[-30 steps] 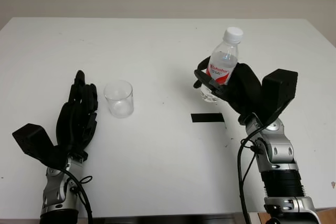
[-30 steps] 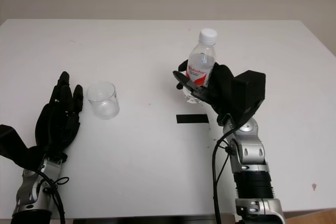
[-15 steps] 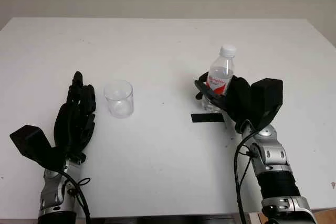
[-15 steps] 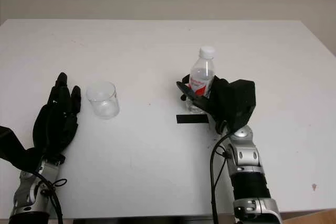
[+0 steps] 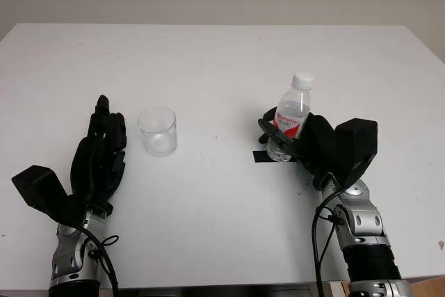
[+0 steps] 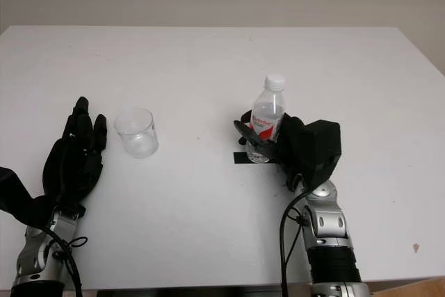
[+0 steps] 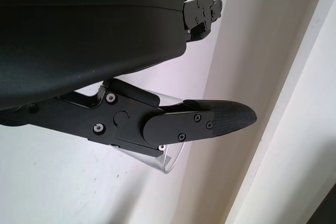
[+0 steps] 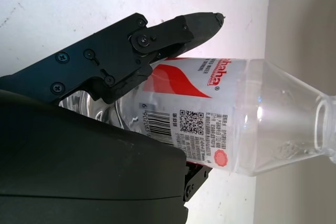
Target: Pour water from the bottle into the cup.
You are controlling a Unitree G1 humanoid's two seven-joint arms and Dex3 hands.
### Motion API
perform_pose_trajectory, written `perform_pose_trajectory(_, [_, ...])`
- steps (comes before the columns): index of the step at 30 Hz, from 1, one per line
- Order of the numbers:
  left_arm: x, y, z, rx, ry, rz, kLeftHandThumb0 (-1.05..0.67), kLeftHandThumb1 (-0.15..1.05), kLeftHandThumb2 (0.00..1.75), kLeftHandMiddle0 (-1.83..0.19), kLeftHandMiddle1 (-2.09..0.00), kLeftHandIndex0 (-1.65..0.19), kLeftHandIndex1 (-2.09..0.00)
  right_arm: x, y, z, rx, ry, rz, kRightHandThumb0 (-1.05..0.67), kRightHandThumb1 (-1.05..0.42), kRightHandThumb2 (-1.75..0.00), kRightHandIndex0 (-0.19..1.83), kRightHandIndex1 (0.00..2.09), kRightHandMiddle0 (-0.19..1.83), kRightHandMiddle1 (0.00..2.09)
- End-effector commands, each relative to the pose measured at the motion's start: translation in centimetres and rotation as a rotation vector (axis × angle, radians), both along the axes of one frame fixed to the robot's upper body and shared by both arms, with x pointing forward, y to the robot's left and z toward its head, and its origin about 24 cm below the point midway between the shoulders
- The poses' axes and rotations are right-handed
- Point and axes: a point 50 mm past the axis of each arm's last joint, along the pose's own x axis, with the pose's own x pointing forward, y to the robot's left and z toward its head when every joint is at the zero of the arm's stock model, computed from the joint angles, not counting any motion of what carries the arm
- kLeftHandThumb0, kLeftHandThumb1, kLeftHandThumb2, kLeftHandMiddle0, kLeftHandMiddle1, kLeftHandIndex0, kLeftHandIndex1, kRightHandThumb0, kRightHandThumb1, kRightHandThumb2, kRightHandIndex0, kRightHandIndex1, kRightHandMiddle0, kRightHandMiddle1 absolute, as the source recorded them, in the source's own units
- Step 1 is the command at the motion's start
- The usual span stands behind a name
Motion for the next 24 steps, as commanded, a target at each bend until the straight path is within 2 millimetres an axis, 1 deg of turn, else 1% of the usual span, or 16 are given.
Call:
perform_pose_trajectory(1, [-0.5,0.4,-0.3,0.01,0.015,0.003,-0.73,1.05,0.46,0.19,-0.05,0.18,-0.05,0.0,-0.1,-0.4,-0.016,0.021,-0.002,-0.36,-1.05,-0.31,1.49,2.09,1.05,2.09])
perform_pose_trajectory(7, [-0.4,0.6,-0.3,0.011,0.018,0.0,-0.73,1.05,0.48,0.19,-0.05,0.17,-0.06,0.0,-0.1,-1.0,-0.04,0.02,0.011,-0.32,-1.05,-0.32,1.37,2.09,0.96,2.09])
perform_pose_trajectory(10, [-0.4,0.6,-0.3,0.011,0.019,-0.004,-0.73,1.05,0.47,0.19,-0.05,0.17,-0.06,0.0,-0.2,-1.3,-0.039,0.023,0.025,-0.32,-1.05,-0.32,1.34,2.09,0.92,2.09])
perform_pose_trajectory(12, [-0.4,0.7,-0.3,0.013,0.019,-0.004,-0.73,1.05,0.47,0.19,-0.05,0.18,-0.05,0.0,-0.1,-1.5,-0.052,0.017,0.037,-0.36,-1.05,-0.22,1.02,2.09,0.83,2.09])
perform_pose_trajectory(13, [-0.4,0.7,-0.3,0.014,0.019,-0.003,-0.73,1.05,0.47,0.19,-0.05,0.17,-0.05,0.0,-0.1,-1.6,-0.057,0.014,0.039,-0.41,-1.04,-0.14,0.77,2.09,0.61,2.09])
perform_pose_trajectory(15, [-0.5,0.7,-0.3,0.015,0.02,0.0,-0.73,1.05,0.47,0.19,-0.05,0.17,-0.06,0.0,0.0,-1.6,-0.074,0.006,0.055,-0.48,-1.03,-0.08,0.48,2.09,0.38,2.09])
perform_pose_trajectory(16, [-0.5,0.8,-0.3,0.016,0.021,0.002,-0.73,1.05,0.47,0.18,-0.05,0.17,-0.06,0.0,0.0,-1.6,-0.102,-0.002,0.076,-0.54,-1.0,-0.06,0.19,1.96,0.19,1.97])
perform_pose_trajectory(17, [-0.5,0.8,-0.3,0.017,0.022,0.003,-0.73,1.05,0.47,0.18,-0.06,0.16,-0.06,-0.1,0.0,-1.6,-0.124,-0.01,0.095,-0.61,-0.99,-0.06,-0.03,1.62,-0.02,1.72])
perform_pose_trajectory(18, [-0.5,0.8,-0.3,0.02,0.023,0.004,-0.73,1.05,0.47,0.17,-0.06,0.16,-0.06,-0.3,0.0,-1.6,-0.135,-0.015,0.108,-0.63,-0.98,-0.05,-0.1,1.36,-0.08,1.53])
perform_pose_trajectory(20, [-0.5,0.9,-0.3,0.023,0.024,0.003,-0.73,1.05,0.48,0.17,-0.06,0.16,-0.06,-0.6,0.0,-1.7,-0.128,-0.025,0.115,-0.66,-0.96,-0.05,-0.17,0.92,-0.16,1.17])
perform_pose_trajectory(21, [-0.5,0.9,-0.3,0.019,0.026,0.004,-0.73,1.05,0.47,0.17,-0.06,0.16,-0.06,-0.8,-0.1,-1.8,-0.115,-0.029,0.109,-0.65,-0.96,-0.05,-0.17,0.8,-0.17,1.04])
perform_pose_trajectory(24, [-0.6,1.1,-0.3,0.019,0.026,0.005,-0.73,1.05,0.47,0.17,-0.06,0.16,-0.06,-1.6,-0.3,-2.3,-0.087,-0.03,0.073,-0.64,-0.95,-0.05,-0.15,0.57,-0.15,0.8])
